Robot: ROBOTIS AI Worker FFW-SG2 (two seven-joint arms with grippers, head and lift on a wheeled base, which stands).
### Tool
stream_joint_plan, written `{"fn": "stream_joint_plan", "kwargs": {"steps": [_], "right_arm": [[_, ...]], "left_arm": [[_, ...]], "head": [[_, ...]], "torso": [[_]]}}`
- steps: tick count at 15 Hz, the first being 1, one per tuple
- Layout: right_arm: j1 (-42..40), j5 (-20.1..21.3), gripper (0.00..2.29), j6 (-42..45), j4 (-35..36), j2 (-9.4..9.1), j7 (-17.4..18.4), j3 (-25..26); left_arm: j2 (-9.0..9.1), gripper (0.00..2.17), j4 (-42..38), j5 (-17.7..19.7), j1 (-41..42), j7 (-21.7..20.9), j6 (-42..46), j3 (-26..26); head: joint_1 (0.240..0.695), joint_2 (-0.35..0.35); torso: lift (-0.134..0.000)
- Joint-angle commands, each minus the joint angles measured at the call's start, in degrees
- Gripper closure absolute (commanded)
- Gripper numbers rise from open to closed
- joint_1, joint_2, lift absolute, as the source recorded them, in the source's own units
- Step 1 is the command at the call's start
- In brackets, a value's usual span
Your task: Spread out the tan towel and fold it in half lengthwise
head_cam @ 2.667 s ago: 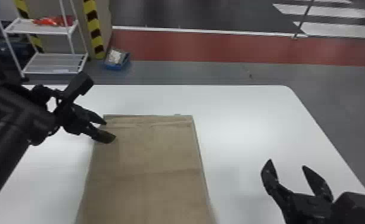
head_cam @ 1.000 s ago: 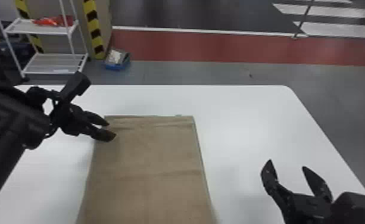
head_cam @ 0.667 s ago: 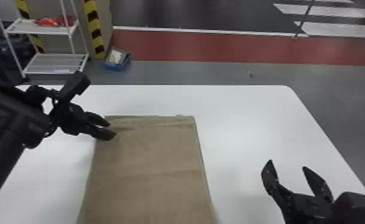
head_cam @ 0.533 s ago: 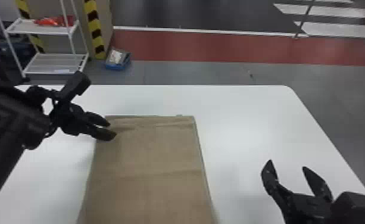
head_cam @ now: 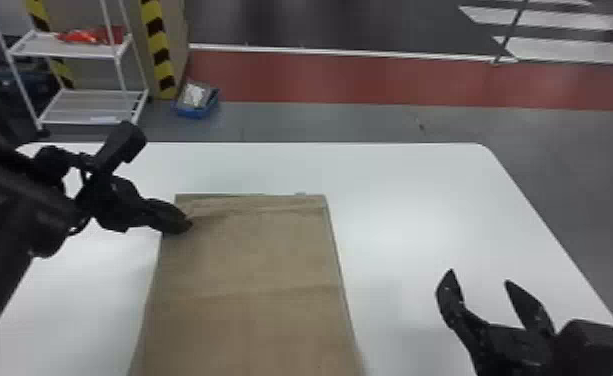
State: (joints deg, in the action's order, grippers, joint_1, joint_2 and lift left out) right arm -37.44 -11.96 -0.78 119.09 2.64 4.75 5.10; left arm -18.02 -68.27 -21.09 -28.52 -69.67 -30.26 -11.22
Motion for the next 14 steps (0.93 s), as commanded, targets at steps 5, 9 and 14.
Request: {"fn": "stream_joint_plan", "kwargs": {"steps": [5,9,14], "right_arm": [[0.2,0.2,0.11,-0.8,0.5,0.0,0.0,0.0],[5.5,1.5,0.11,-6.2,0.1,0.0,0.0,-0.3],[19.2,1.8,0.11,-18.7,-4.3,0.62,-1.0,-1.8]], "left_arm": [[-1.23,1.41,-12.0,1.5,6.6,-6.6,0.6,6.3],[-2.37,1.41,-22.2,5.3,11.7,-9.5,-2.4,12.6],[-3.43,1.41,-29.4,7.6,16.6,-11.1,-5.4,19.3]], "head": [[0.695,-0.107],[0.695,-0.099],[0.695,-0.054]], "torso": [[-0.123],[-0.123],[-0.123]]}}
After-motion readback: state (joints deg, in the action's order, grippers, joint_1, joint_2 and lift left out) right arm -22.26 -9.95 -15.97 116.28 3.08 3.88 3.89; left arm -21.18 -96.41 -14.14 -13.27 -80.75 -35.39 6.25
